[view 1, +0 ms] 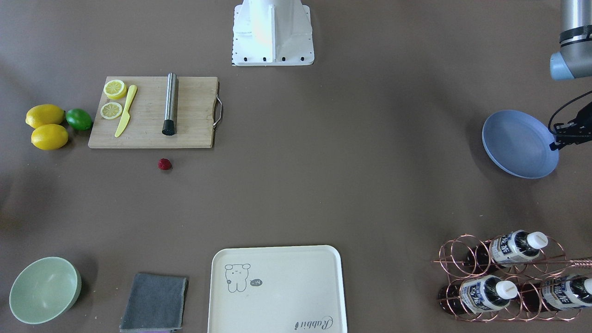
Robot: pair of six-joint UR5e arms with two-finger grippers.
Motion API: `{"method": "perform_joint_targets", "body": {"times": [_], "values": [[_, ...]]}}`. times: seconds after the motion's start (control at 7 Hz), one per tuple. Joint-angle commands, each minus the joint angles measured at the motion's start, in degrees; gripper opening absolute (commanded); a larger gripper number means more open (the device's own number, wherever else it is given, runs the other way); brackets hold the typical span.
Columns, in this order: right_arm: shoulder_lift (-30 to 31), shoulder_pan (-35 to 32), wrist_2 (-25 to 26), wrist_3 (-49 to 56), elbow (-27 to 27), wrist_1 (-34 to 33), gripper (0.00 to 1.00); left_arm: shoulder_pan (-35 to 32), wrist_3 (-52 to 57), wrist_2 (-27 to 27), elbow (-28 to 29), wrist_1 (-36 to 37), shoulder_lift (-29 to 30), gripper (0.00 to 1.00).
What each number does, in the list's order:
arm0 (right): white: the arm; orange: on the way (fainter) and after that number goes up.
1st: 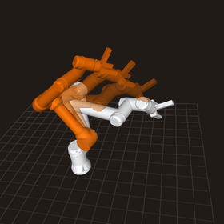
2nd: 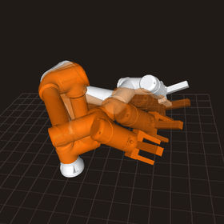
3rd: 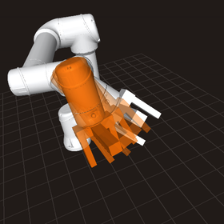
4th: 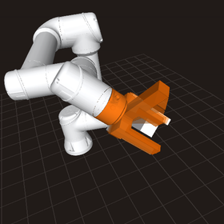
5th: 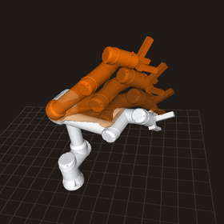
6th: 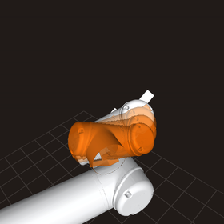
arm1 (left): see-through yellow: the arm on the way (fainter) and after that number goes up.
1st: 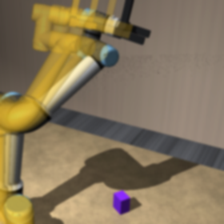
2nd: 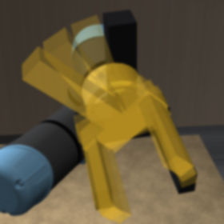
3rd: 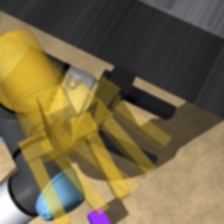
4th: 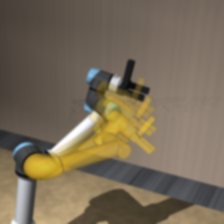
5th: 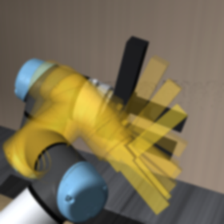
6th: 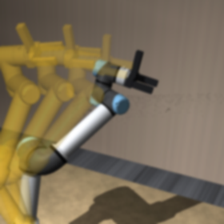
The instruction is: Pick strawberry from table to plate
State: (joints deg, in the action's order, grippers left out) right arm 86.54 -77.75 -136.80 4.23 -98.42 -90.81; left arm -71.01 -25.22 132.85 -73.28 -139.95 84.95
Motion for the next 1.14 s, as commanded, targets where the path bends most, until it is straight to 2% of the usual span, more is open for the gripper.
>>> {"method": "perform_joint_targets", "body": {"times": [0.0, 0.14, 0.29, 0.43, 0.57, 0.71, 0.86, 1.0], "values": [[-1.02, 0.32, -0.05, -0.10, -0.90, -0.07, 1.00, -0.44, -2.10, 8.51, -4.83, 0.29, 0.22, 0.00], [-2.77, 1.45, -0.14, -2.45, -0.99, -0.07, 1.00, -0.44, -9.69, 9.00, -9.55, 0.21, 0.65, 0.00], [-4.87, 4.60, -0.05, -9.52, -1.51, 0.01, 1.00, 0.17, -16.11, 8.92, -14.21, 0.29, 0.75, 0.00], [-6.20, 8.02, 0.04, -14.55, -3.08, 0.01, 1.00, 3.13, -22.09, 8.83, -18.70, 0.29, 1.18, 0.00], [-7.69, 10.75, 0.04, -20.08, -4.23, 0.10, 1.00, 8.38, -30.25, 6.22, -22.39, 0.29, 2.84, 0.00], [-8.66, 13.39, 0.30, -22.74, -5.28, 0.10, 1.00, 14.87, -37.98, 0.89, -25.04, 0.29, 4.86, 0.00], [-10.15, 15.51, 0.48, -22.95, -5.38, 0.10, 1.00, 20.77, -45.37, -3.69, -27.33, 2.47, 8.10, 0.00], [-11.12, 16.75, 1.00, -23.03, -5.29, 0.10, 1.00, 26.05, -49.71, -9.39, -28.75, 8.58, 14.05, 0.00]]}}
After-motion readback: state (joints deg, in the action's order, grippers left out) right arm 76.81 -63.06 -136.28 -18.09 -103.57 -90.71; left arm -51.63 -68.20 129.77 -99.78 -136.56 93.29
